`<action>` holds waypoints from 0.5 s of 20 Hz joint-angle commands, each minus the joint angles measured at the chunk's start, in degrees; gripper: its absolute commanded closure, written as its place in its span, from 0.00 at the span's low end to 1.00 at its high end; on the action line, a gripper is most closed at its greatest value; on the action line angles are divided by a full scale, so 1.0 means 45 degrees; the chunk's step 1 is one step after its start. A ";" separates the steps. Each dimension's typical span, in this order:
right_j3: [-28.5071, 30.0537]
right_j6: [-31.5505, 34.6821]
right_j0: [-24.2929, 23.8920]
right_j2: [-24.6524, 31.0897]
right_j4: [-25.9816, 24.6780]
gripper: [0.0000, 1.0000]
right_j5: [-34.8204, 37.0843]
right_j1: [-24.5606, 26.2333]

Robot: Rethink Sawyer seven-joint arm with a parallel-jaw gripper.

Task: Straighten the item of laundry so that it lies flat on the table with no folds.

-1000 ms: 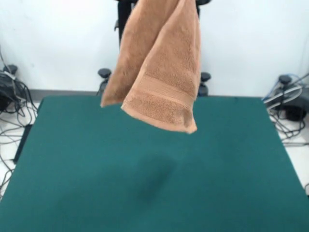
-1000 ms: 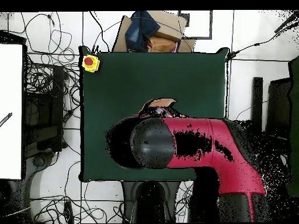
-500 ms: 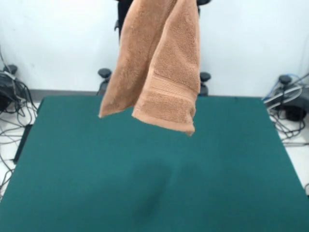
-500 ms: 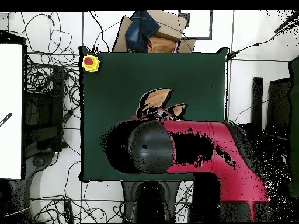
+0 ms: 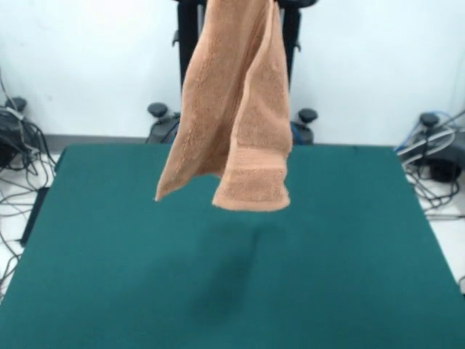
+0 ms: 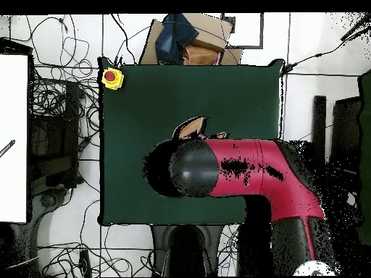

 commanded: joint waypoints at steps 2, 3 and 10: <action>0.1301 0.1292 -0.0074 -0.0380 -0.0247 1.00 -0.0819 0.0296; 0.1365 0.1288 -0.0090 -0.0354 -0.0149 1.00 -0.0821 0.0265; 0.1160 0.1226 -0.0232 -0.0301 -0.0224 1.00 -0.0791 0.0692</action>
